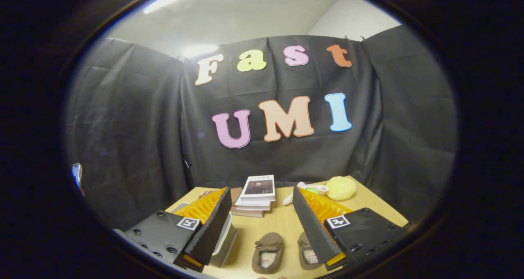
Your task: Open the storage box then place both shoes into the box .Put the left shoe in first, then the right shoe, with the right side of both shoes facing outward in a uniform manner.
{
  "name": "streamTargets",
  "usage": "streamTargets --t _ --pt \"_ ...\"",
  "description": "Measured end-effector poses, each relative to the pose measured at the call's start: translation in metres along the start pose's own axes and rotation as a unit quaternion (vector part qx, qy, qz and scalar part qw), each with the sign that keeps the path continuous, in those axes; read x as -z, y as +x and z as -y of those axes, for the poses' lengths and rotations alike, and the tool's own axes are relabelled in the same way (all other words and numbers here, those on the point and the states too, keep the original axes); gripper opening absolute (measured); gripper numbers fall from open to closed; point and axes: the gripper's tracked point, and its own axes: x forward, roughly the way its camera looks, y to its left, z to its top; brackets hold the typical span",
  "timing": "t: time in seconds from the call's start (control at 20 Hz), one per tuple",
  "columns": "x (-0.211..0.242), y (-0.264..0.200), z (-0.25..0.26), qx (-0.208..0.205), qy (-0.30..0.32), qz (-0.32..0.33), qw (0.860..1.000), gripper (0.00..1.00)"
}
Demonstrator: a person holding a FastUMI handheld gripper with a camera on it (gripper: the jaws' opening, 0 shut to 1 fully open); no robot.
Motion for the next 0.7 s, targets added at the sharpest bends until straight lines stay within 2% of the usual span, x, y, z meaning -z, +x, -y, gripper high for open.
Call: streamTargets --t 0.35,0.7 --pt "0.014 0.002 -0.003 -0.012 0.018 -0.019 1.0 0.96" --pt "0.035 0.011 -0.017 -0.037 0.08 -0.05 0.995 0.96"
